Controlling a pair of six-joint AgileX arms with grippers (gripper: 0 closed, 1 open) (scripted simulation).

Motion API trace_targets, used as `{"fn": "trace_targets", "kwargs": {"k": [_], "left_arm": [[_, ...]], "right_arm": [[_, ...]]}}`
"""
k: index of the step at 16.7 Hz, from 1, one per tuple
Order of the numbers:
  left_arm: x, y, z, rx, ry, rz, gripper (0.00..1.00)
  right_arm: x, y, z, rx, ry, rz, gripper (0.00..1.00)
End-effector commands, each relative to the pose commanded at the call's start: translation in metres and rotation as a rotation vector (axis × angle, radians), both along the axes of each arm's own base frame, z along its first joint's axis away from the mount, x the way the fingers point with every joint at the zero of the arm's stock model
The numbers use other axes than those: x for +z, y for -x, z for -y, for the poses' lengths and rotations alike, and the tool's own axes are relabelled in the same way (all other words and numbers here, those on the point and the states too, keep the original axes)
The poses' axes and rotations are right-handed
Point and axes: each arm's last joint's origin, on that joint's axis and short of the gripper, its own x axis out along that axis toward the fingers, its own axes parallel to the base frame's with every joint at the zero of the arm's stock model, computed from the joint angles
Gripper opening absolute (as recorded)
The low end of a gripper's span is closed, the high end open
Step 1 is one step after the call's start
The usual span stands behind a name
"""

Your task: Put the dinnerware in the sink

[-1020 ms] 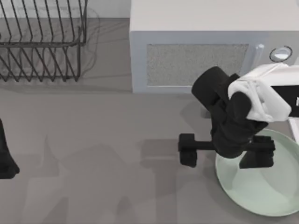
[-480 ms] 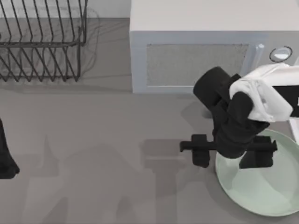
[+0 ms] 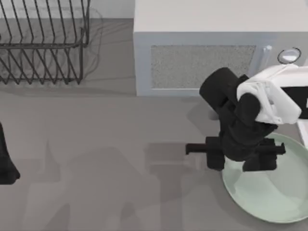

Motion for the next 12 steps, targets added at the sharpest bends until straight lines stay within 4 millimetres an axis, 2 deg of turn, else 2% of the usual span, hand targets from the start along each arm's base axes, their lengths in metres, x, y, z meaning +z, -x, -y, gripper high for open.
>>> {"fn": "trace_targets", "kwargs": {"k": [5, 6, 9, 12], "left_arm": [[0.0, 0.0, 0.0, 0.0, 0.0, 0.0, 1.0], [0.0, 0.0, 0.0, 0.0, 0.0, 0.0, 1.0], [0.0, 0.0, 0.0, 0.0, 0.0, 0.0, 1.0], [0.0, 0.0, 0.0, 0.0, 0.0, 0.0, 1.0]], "right_arm": [[0.0, 0.0, 0.0, 0.0, 0.0, 0.0, 0.0], [0.033, -0.004, 0.005, -0.008, -0.042, 0.097, 0.0], [0.04, -0.008, 0.002, -0.008, -0.039, 0.092, 0.0], [0.066, -0.019, -0.008, -0.008, -0.033, 0.083, 0.0]]}}
